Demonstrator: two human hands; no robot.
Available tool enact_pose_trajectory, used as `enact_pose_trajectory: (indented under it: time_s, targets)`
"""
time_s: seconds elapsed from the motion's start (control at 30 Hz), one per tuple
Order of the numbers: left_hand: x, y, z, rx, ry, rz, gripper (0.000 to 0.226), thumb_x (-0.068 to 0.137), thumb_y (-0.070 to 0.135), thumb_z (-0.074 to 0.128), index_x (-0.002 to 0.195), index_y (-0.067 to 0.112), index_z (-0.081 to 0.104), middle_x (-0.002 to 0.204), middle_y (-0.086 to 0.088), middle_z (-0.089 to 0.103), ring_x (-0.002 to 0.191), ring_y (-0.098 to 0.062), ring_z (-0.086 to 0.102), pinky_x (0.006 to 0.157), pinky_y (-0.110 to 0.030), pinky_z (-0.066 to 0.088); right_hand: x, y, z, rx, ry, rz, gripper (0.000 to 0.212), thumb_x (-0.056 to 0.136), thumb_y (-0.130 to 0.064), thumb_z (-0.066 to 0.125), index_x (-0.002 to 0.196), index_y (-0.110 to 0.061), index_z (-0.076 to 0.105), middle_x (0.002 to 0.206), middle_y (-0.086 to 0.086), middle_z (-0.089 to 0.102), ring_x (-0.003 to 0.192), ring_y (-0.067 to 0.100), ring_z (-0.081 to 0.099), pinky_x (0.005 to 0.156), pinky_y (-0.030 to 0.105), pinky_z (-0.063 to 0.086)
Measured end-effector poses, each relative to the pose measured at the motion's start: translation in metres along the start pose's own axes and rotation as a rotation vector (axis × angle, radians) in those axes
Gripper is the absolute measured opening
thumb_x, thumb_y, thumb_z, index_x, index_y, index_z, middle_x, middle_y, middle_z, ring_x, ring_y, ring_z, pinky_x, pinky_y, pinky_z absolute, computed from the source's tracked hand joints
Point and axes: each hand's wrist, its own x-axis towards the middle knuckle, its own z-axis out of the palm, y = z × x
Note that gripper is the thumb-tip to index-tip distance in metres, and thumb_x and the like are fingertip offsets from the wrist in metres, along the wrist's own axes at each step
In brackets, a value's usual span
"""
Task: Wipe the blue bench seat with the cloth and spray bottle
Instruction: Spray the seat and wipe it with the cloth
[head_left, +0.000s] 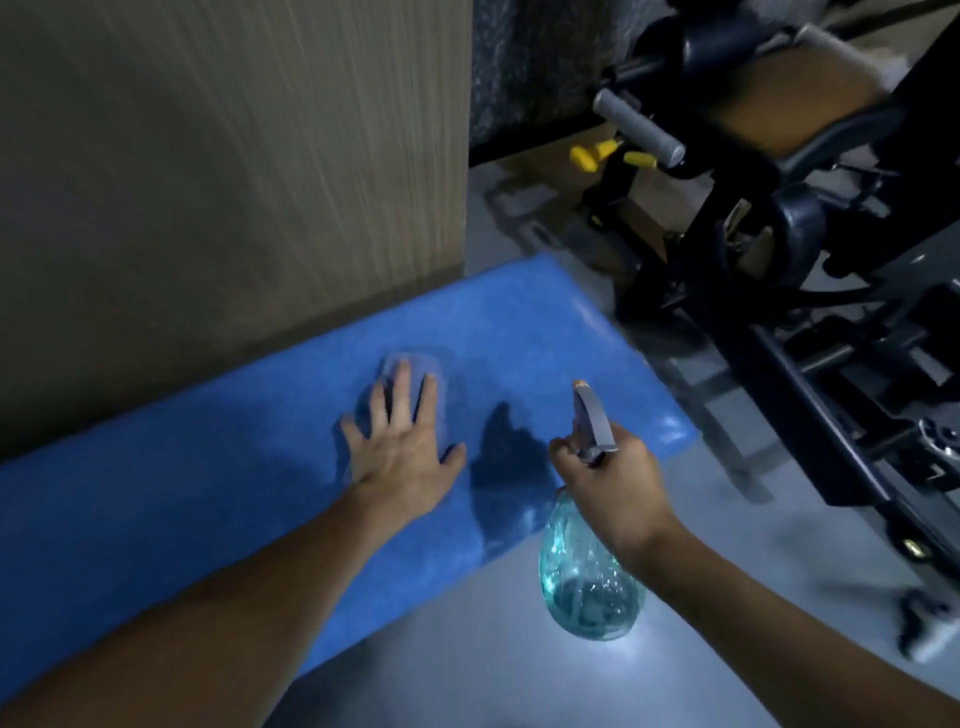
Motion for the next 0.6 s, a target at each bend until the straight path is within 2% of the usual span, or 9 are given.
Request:
enact_pose_trajectory:
  time_s: [0.07, 0.13, 0.23, 0.33, 0.5, 0.6]
  targets:
    - [-0.001, -0.006, 0.011, 0.014, 0.153, 0.121, 0.077, 0.083, 0.063, 0.046, 0.152, 0.036, 0.025, 0.164, -0.002, 0.012, 0.144, -0.034, 0.018, 0.104, -0.06, 0.031, 0.001, 0.01, 0.007, -0.027, 0.004, 0.015, 0.025, 0.083, -0.023, 0.066, 0.07, -0.012, 0.049, 0.057, -0.001, 0.047, 0.055, 0.02, 0.045, 0.062, 0.037, 0.055]
    - [0.002, -0.014, 0.018, -0.006, 0.209, 0.163, 0.068, 0.085, 0.059, 0.049, 0.147, 0.032, 0.043, 0.16, -0.003, 0.027, 0.141, -0.036, 0.028, 0.101, -0.055, 0.038, 0.001, 0.013, 0.01, -0.06, 0.018, 0.012, 0.026, 0.084, -0.024, 0.066, 0.07, -0.012, 0.048, 0.058, 0.0, 0.048, 0.054, 0.019, 0.042, 0.053, 0.029, 0.043]
    - [0.004, -0.019, 0.023, 0.021, 0.21, 0.171, 0.066, 0.086, 0.057, 0.057, 0.144, 0.027, 0.047, 0.156, -0.004, 0.034, 0.136, -0.037, 0.033, 0.099, -0.052, 0.04, 0.001, 0.014, 0.01, -0.1, 0.026, 0.017, 0.025, 0.085, -0.028, 0.067, 0.075, -0.011, 0.052, 0.063, 0.003, 0.055, 0.055, 0.02, 0.049, 0.049, 0.026, 0.037]
    - [0.002, -0.022, 0.022, 0.025, 0.221, 0.153, 0.066, 0.085, 0.056, 0.058, 0.143, 0.026, 0.048, 0.153, -0.004, 0.036, 0.133, -0.037, 0.036, 0.095, -0.052, 0.041, -0.003, 0.017, 0.009, -0.118, 0.046, 0.03, 0.022, 0.085, -0.026, 0.067, 0.079, -0.012, 0.052, 0.071, 0.009, 0.061, 0.06, 0.026, 0.055, 0.052, 0.028, 0.039]
    - [-0.011, -0.048, 0.022, 0.051, 0.221, 0.106, 0.068, 0.083, 0.054, 0.061, 0.143, 0.025, 0.049, 0.149, -0.005, 0.039, 0.13, -0.037, 0.038, 0.091, -0.054, 0.044, -0.019, 0.018, 0.014, -0.066, -0.057, 0.06, 0.013, 0.084, -0.017, 0.066, 0.09, -0.011, 0.056, 0.076, 0.011, 0.059, 0.062, 0.026, 0.053, 0.058, 0.034, 0.046]
    - [-0.021, -0.069, 0.019, 0.06, 0.201, 0.048, 0.069, 0.084, 0.056, 0.059, 0.145, 0.027, 0.045, 0.151, -0.005, 0.036, 0.133, -0.036, 0.036, 0.094, -0.056, 0.043, -0.028, 0.016, 0.027, -0.028, -0.098, 0.062, 0.014, 0.08, -0.015, 0.066, 0.089, -0.008, 0.057, 0.077, 0.018, 0.061, 0.064, 0.032, 0.057, 0.067, 0.049, 0.054]
